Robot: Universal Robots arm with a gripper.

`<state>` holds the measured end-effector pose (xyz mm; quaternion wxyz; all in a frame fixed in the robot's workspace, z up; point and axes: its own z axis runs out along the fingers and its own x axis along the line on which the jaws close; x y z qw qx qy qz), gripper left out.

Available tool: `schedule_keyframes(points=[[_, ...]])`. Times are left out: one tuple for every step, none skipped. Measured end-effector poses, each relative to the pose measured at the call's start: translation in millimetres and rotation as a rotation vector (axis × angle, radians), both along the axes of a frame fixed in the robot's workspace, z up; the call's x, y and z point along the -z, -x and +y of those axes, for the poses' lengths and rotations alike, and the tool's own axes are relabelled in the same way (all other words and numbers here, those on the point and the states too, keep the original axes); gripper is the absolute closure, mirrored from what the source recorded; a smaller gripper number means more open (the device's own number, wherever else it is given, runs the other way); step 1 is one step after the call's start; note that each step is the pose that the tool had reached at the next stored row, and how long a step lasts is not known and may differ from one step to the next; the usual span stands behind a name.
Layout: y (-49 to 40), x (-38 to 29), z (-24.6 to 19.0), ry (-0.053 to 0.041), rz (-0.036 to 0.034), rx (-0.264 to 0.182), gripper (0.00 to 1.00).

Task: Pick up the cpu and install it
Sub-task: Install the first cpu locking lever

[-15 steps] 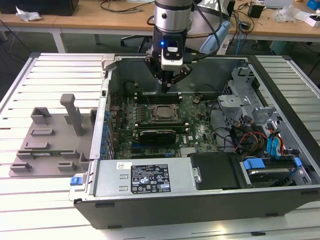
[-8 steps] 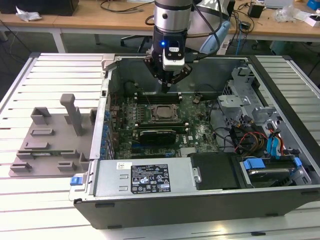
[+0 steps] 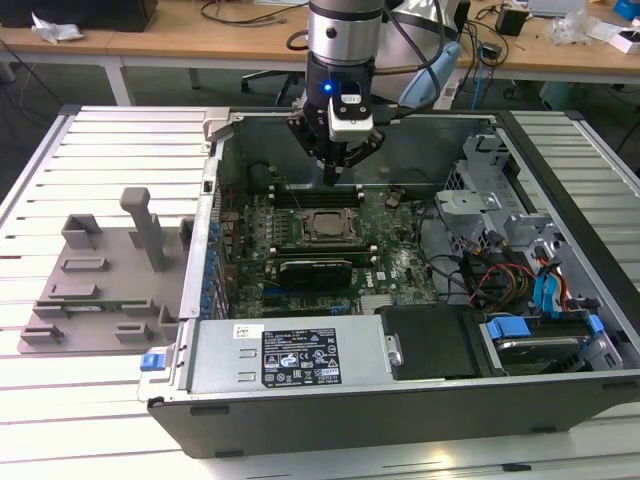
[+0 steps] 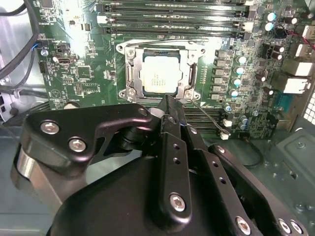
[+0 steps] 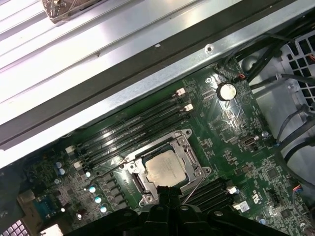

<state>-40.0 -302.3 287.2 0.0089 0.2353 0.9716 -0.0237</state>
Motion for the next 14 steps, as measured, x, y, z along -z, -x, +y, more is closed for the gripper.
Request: schedule_keyframes(points=[[0.0, 0.0, 0.0, 0.0, 0.0, -0.006, 0.89], [0.0, 0.0, 0.0, 0.0, 0.0, -0.012, 0.89], [0.0, 0.0, 0.0, 0.0, 0.0, -0.02, 0.89], [0.0, 0.0, 0.0, 0.0, 0.0, -0.027, 0.89], [0.0, 0.0, 0.0, 0.0, 0.0001, -0.036, 0.89], [0.0, 0.0, 0.0, 0.0, 0.0001, -0.044, 0.89], [0.0, 0.0, 0.0, 0.0, 0.0, -0.052, 0.89], [0.0, 0.0, 0.0, -0.0001, 0.0, -0.059, 0.89], [0.0, 0.0, 0.0, 0.0, 0.0, -0.069, 0.89], [0.0, 0.0, 0.0, 0.0, 0.0, -0.078, 0.89], [0.0, 0.0, 0.0, 0.0, 0.0001, -0.089, 0.89], [0.0, 0.0, 0.0, 0.0, 0.0, -0.096, 0.89], [0.0, 0.0, 0.0, -0.0001, 0.0, -0.104, 0.89], [0.0, 0.0, 0.0, 0.0, 0.0001, -0.113, 0.89]])
